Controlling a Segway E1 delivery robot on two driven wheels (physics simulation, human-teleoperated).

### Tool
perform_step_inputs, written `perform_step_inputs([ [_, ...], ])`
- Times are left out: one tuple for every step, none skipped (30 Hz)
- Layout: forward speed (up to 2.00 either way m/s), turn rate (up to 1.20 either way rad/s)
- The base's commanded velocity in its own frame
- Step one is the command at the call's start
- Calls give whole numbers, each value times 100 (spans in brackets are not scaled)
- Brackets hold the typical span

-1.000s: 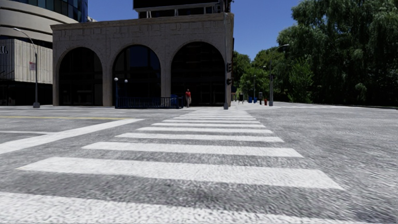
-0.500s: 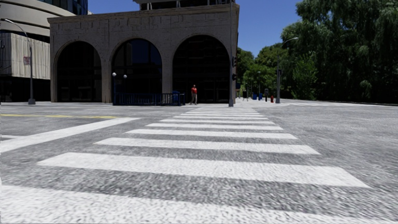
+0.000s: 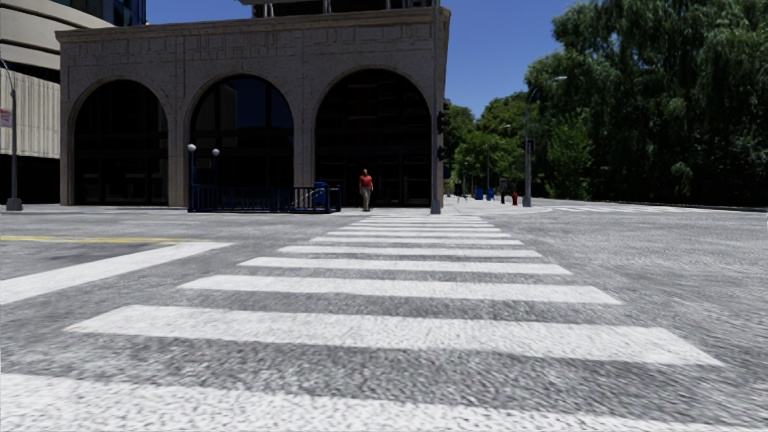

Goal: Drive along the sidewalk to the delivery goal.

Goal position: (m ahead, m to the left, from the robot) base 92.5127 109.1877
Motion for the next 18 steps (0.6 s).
perform_step_inputs([
  [200, -24],
  [200, -24],
  [200, -24],
  [200, -24],
  [200, -24],
  [200, -24],
  [200, -24],
  [200, -24],
  [200, -15],
  [200, -15],
  [200, -1],
  [200, 0],
  [200, 0],
  [200, 0],
  [200, 0],
  [200, 0],
  [200, 0],
  [200, 0],
])
